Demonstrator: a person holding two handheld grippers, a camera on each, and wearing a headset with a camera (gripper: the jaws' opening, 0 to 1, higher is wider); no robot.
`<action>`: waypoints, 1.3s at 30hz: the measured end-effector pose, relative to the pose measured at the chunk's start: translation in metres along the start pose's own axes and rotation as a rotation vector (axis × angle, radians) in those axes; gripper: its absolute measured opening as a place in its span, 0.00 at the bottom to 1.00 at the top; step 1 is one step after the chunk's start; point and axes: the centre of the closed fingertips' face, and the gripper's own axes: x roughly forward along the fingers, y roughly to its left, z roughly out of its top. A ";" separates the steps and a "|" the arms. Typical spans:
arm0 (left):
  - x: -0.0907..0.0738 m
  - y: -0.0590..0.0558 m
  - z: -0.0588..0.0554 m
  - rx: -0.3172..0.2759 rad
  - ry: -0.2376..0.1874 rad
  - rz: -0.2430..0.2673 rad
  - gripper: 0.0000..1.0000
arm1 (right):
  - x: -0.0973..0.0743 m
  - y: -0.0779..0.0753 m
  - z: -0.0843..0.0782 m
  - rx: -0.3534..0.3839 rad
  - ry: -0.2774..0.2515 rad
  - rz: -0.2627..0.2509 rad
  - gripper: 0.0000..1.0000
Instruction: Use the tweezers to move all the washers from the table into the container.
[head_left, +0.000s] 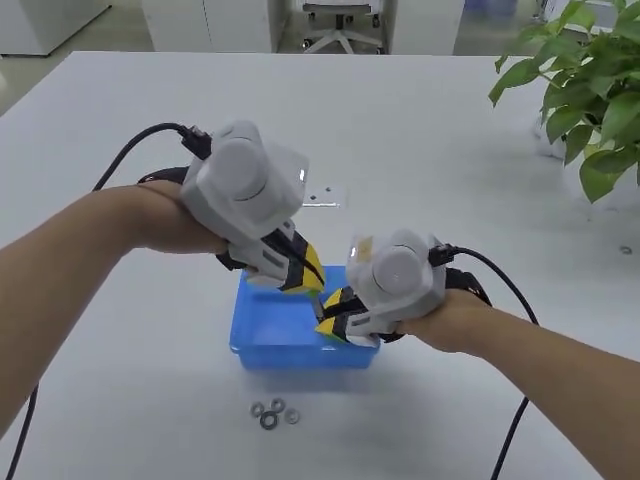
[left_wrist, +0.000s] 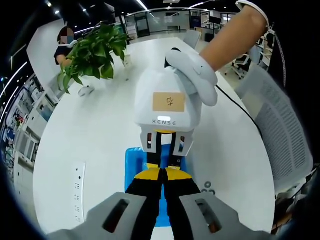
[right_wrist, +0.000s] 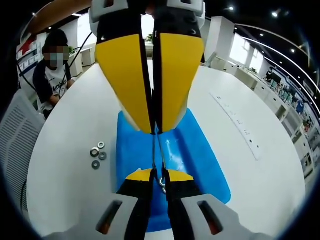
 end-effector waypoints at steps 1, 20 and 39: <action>-0.001 -0.001 0.001 0.003 0.000 0.000 0.05 | -0.001 0.000 0.001 -0.002 -0.001 -0.001 0.11; -0.025 -0.012 0.014 0.010 -0.002 0.024 0.05 | -0.016 0.009 0.026 -0.034 -0.031 -0.024 0.11; -0.044 -0.038 0.026 0.014 -0.002 0.036 0.05 | -0.029 0.034 0.044 -0.073 -0.050 -0.036 0.11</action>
